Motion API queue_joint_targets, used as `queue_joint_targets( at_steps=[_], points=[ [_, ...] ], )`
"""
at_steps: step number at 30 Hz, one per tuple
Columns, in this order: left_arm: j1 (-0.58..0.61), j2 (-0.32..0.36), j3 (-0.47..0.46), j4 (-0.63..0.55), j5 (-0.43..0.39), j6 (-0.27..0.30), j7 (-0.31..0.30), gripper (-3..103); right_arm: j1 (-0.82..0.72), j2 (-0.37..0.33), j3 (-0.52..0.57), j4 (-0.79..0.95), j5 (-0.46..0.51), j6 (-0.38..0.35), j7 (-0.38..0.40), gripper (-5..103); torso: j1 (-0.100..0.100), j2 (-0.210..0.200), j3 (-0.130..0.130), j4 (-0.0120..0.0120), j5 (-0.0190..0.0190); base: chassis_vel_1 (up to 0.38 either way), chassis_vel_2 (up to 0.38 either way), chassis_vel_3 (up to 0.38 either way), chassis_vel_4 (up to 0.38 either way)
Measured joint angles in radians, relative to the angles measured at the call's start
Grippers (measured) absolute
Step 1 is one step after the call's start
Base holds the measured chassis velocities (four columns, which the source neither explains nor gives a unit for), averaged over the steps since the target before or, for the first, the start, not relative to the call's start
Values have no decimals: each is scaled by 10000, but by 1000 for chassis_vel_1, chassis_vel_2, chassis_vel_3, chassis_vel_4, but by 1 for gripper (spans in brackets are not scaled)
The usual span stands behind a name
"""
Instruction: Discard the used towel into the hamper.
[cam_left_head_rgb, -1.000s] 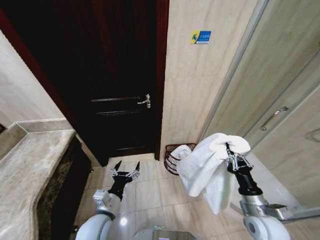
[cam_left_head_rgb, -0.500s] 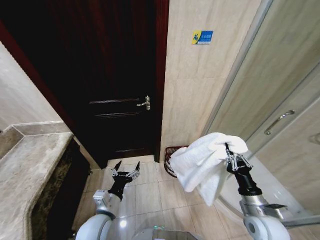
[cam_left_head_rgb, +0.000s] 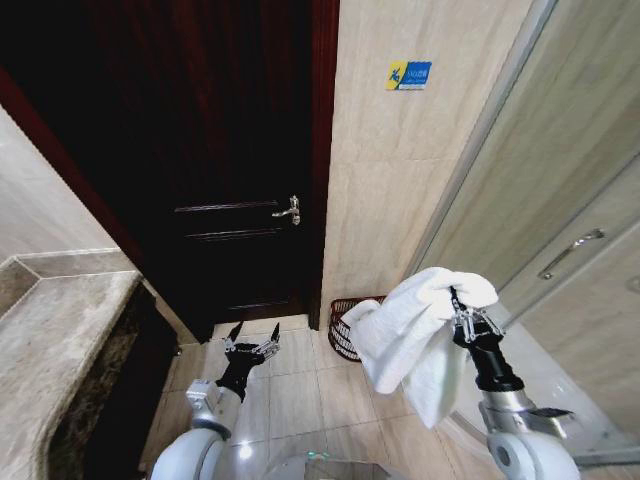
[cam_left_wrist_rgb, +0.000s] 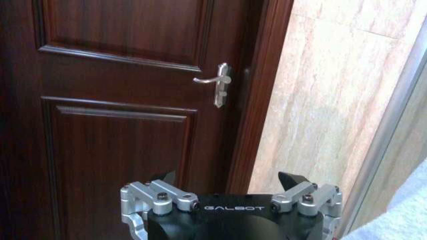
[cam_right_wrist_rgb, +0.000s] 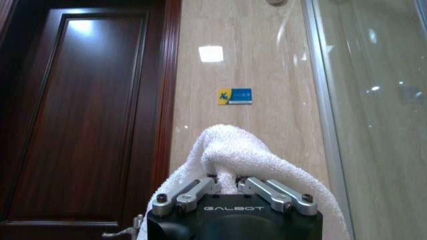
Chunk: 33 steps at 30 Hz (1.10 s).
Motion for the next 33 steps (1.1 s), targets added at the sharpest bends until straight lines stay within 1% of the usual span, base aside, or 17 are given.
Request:
queue_joint_targets(
  at_steps=[33],
  points=[
    [0,0,0,0,0,0,0,100,85,-17,-36,-190,96,54,-177,8,0,-2,-1,-1,1,-75,68,68,-73]
  ],
)
